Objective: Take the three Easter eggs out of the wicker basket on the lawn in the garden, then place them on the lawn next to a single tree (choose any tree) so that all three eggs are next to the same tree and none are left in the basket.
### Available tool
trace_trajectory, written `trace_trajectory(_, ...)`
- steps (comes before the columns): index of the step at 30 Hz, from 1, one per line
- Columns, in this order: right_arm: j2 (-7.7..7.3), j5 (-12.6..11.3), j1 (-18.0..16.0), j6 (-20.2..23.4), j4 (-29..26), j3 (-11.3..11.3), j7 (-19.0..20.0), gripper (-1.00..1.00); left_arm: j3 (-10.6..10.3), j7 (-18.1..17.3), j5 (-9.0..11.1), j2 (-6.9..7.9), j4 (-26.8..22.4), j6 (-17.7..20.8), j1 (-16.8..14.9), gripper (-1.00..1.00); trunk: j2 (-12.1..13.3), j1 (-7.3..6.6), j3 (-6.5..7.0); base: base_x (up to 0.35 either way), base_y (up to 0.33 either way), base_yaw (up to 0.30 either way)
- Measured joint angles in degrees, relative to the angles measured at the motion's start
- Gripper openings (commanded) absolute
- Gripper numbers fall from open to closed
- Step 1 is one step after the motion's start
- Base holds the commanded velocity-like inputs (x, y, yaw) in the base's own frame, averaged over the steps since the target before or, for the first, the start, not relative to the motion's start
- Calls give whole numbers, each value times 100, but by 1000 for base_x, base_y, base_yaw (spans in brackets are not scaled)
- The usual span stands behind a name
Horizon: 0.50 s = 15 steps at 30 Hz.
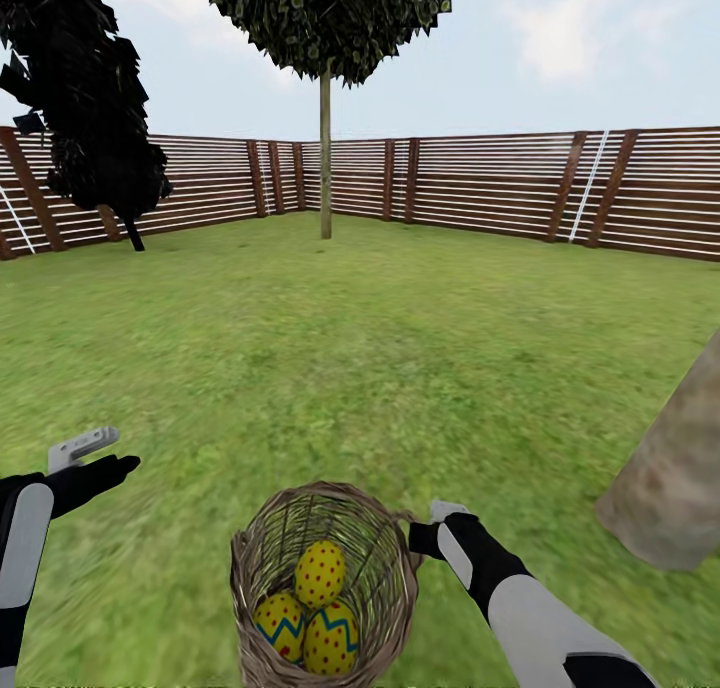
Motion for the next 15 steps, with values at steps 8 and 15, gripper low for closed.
trace_trajectory(8,0,-1,0,1,8,3,-5,-100,0,0,0,0,0,0,-3,100,-321,176,-144,0,0,0)
trace_trajectory(15,-2,10,-10,453,-375,23,-3,-100,2,0,1,1,-2,0,0,100,-604,327,-267,0,0,0)
